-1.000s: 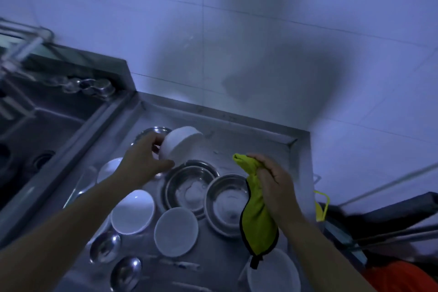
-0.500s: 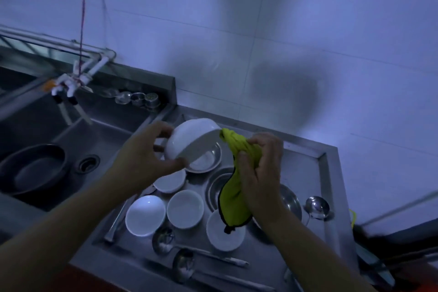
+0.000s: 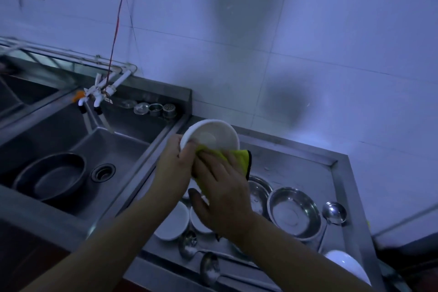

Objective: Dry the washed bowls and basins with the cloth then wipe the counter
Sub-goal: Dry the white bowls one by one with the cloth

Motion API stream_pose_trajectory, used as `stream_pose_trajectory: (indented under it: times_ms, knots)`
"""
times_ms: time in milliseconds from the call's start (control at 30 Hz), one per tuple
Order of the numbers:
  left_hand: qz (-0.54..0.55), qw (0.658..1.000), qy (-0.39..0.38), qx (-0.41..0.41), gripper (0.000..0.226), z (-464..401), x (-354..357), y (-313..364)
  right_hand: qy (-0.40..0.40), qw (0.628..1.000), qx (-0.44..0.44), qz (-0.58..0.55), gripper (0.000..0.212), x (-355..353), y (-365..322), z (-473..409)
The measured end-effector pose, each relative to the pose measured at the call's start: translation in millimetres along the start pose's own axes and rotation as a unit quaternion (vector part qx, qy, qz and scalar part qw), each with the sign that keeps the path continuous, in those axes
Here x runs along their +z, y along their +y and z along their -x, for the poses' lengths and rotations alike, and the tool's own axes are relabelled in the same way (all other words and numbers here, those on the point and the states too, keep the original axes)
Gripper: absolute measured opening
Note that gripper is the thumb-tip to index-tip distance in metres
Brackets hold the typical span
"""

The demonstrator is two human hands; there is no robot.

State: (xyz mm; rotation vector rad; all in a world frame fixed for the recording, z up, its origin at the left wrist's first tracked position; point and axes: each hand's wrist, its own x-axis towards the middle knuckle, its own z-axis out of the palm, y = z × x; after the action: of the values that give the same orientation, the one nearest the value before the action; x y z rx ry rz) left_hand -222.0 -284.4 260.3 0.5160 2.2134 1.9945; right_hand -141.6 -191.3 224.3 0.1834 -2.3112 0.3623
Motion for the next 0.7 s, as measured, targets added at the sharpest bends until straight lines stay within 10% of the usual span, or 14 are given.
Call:
stream_pose_trajectory:
  times_ms: [133,367,700]
  knots:
    - [0.023,0.998,-0.036,0.036,0.014,-7,-4,0,-0.004,1.0,-0.028,-0.005,0.049,2,-8,0]
    - [-0.196,0.942,-0.271,0.031,0.022,-31,-20,22,-0.037,0.933,-0.321,0.156,0.012,-33,52,-3]
    - [0.042,0.993,-0.086,0.075,0.032,-1,18,11,0.102,0.985,-0.06,0.125,0.023,-14,13,-1]
